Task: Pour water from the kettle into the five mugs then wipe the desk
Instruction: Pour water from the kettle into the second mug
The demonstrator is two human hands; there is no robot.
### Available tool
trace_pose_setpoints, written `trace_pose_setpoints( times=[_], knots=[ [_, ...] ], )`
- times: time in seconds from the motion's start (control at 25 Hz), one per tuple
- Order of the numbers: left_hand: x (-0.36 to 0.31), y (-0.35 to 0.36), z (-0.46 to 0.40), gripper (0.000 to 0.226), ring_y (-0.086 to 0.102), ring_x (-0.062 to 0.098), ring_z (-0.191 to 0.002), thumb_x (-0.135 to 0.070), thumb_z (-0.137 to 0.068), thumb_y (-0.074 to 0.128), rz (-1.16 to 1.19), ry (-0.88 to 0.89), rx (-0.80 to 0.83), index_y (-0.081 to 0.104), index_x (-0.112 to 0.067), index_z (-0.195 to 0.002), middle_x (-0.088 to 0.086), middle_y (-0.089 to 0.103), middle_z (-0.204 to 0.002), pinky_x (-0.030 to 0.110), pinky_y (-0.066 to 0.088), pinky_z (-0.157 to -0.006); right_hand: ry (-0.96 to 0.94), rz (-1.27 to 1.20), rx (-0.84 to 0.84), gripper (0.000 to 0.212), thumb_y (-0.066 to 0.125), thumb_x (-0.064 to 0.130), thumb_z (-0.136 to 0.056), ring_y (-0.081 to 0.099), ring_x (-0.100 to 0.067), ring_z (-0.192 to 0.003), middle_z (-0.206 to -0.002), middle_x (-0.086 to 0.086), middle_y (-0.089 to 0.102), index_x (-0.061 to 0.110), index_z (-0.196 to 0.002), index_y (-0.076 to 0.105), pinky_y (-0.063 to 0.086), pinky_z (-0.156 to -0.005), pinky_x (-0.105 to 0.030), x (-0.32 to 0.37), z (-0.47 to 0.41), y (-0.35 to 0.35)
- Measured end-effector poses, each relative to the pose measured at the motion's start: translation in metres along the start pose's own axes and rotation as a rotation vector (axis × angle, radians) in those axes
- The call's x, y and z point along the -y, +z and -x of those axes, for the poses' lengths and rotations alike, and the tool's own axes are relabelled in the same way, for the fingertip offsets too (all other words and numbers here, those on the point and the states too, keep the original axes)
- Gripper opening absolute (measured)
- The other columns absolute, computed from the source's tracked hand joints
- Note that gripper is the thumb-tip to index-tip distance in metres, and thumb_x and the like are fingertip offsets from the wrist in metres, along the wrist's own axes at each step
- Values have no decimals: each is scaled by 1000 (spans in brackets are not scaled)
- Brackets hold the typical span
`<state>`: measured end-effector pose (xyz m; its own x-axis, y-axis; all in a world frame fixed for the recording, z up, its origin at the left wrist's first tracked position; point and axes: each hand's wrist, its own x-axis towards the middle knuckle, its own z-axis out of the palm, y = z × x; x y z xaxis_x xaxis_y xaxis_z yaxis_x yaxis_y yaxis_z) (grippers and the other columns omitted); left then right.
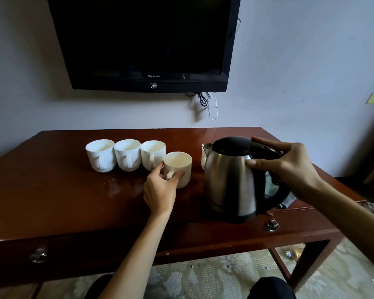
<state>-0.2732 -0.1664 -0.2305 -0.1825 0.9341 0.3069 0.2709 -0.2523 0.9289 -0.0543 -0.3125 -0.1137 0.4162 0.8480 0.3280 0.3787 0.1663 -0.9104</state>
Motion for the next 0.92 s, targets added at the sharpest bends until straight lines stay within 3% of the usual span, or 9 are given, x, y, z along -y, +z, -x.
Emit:
trace_pose_setpoints(
  times=[0.12,0.28,0.36,0.48,0.72,0.92],
  knots=[
    [13,-14,-4,37,49,1,-49,-35,-71,92,95,48,114,78,-19,-102,-17,52,-47,30,35,-58,-8,81,82,56,92,11,-64,35,-20,-50,-54,1,55,21,-117,76,29,-38,-21,22,-10,10],
    [23,-19,-11,31,40,3,-47,-45,-65,92,212,120,189,76,-32,-88,-15,44,-45,32,36,-61,7,161,150,51,91,10,-65,30,-14,-40,-59,-8,51,22,-112,78,28,-38,-21,41,-23,22],
    [26,-19,-15,52,39,4,-49,-62,-56,83,214,137,188,80,-28,-96,-14,43,-45,32,35,-60,6,190,177,48,92,11,-64,29,-16,-43,-64,-11,48,26,-109,78,27,-39,-23,46,-26,26],
    [29,-20,-25,83,39,3,-51,-69,-51,78,214,130,192,77,-20,-117,-14,43,-47,33,39,-61,24,186,201,47,90,11,-64,26,-17,-44,-61,-9,42,25,-107,79,26,-40,-24,50,-30,29],
    [33,-18,-33,84,44,2,-52,-63,-55,82,220,143,212,73,-17,-124,-18,49,-49,37,48,-64,73,215,242,50,89,16,-57,24,-15,-41,-47,3,36,21,-106,79,25,-39,-20,56,-40,35],
    [33,-18,-31,80,50,6,-57,-60,-61,86,196,147,206,71,-19,-128,-16,51,-51,51,56,-71,87,226,259,55,88,14,-57,23,-13,-38,-46,5,34,21,-111,77,25,-39,-20,60,-44,38]
  ],
)
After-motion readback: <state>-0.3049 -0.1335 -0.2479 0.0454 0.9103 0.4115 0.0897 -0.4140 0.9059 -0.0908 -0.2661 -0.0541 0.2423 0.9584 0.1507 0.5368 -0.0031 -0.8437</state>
